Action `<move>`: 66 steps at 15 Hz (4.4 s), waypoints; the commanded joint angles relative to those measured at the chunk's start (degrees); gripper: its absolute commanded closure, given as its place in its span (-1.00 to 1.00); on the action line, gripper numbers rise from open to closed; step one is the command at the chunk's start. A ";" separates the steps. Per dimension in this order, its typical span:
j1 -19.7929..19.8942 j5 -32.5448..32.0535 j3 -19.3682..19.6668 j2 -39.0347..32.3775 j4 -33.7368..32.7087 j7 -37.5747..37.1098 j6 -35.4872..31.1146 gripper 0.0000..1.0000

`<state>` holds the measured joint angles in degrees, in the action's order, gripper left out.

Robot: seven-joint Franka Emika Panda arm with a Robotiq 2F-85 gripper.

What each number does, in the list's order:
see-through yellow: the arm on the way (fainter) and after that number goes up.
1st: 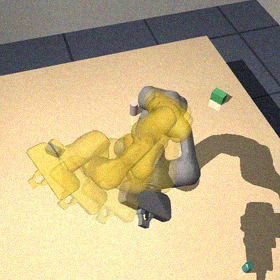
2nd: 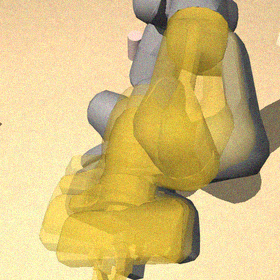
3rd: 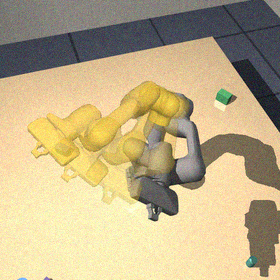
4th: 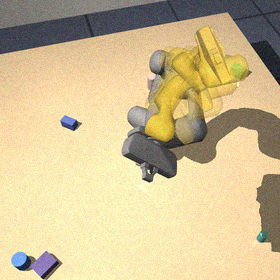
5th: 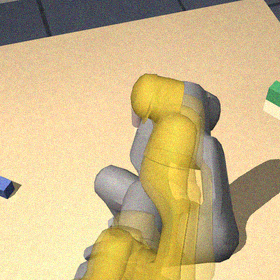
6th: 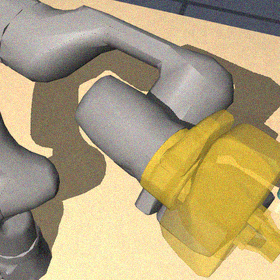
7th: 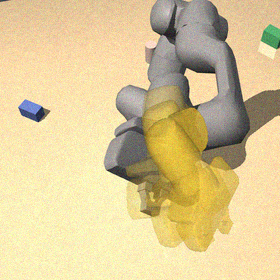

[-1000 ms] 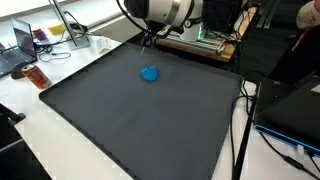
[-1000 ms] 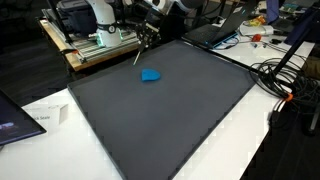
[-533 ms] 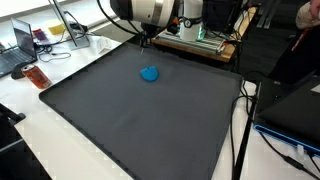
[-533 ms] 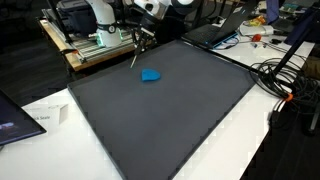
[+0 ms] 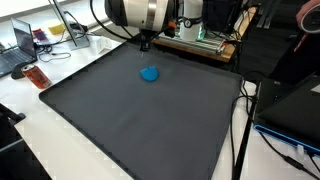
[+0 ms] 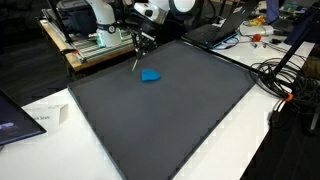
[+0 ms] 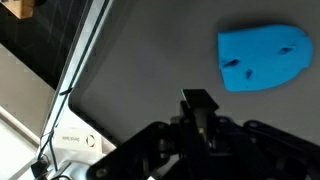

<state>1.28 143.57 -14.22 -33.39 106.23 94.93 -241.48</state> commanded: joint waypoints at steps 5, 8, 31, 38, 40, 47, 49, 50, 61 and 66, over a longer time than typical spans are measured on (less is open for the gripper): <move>8.96 0.49 -5.68 -4.49 -6.33 -6.22 -1.75 0.94; 11.39 0.48 -6.74 -6.10 -7.55 -10.80 -1.77 0.94; 28.60 0.47 -20.71 -4.20 -4.60 -29.38 -0.89 0.94; 38.40 0.46 -34.07 0.93 -0.51 -33.03 -0.55 0.94; 41.06 0.43 -37.82 2.14 0.63 -33.66 -0.54 0.94; 53.56 0.42 -54.47 4.01 4.39 -33.09 -0.50 0.94; 57.39 0.47 -59.29 4.34 5.80 -32.63 -0.16 0.94; 59.60 0.44 -62.12 4.52 6.70 -32.39 0.10 0.94; 74.24 0.18 -82.00 6.19 13.06 -30.63 0.03 0.94; 77.36 -8.72 -89.84 6.06 16.15 -29.68 0.92 0.94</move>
<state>76.04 139.96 -99.87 -28.99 119.97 64.42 -241.31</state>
